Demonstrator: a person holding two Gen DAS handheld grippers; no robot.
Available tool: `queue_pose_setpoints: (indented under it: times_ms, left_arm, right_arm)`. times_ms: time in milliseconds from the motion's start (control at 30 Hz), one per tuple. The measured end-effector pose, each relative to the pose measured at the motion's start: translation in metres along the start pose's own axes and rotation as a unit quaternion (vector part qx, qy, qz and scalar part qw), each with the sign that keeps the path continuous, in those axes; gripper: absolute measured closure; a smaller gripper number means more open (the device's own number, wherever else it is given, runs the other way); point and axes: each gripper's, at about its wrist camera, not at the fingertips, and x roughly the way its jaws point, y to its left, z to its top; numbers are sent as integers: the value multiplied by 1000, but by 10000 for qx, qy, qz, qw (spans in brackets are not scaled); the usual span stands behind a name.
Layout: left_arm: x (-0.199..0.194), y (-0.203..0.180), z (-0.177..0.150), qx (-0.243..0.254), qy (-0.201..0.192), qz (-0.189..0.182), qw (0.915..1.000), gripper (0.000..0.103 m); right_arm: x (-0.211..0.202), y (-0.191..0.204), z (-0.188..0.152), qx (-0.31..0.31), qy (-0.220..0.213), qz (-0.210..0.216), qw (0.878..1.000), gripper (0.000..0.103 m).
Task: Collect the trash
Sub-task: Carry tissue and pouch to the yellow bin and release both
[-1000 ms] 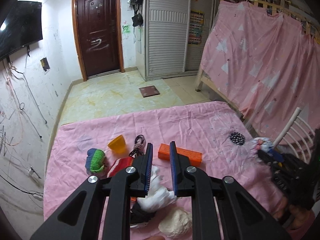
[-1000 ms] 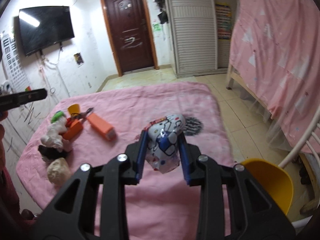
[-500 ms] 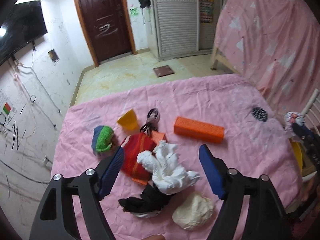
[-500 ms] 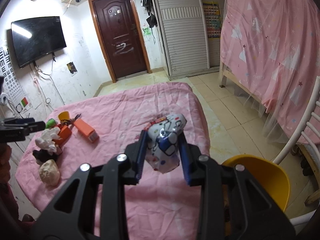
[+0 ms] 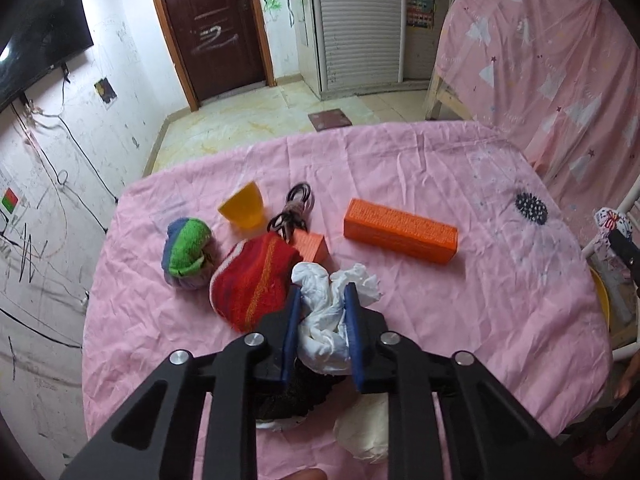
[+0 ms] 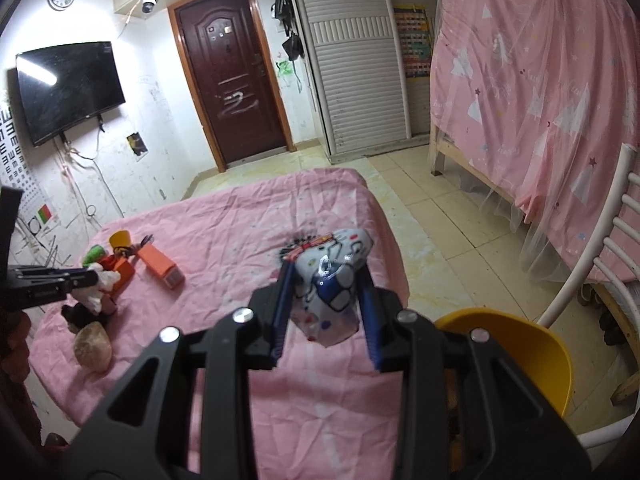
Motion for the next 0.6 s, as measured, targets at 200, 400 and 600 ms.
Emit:
queue_pose_setpoints:
  times_ms: [200,400,600]
  left_arm:
    - [-17,-7,12,-10,-255,-108,9996,90]
    - [-40,-41,26,304,-562,-357,9973,90]
    - [-53,-89,38,677,-669,-813,9921,90]
  right_arm:
    - [-9,-18,-1,144,-100,-144,9997,73]
    - [-29,-49,0,385,-276,-441,9979,73]
    - [-49,-79,-1,633,-438,-741,9943,72]
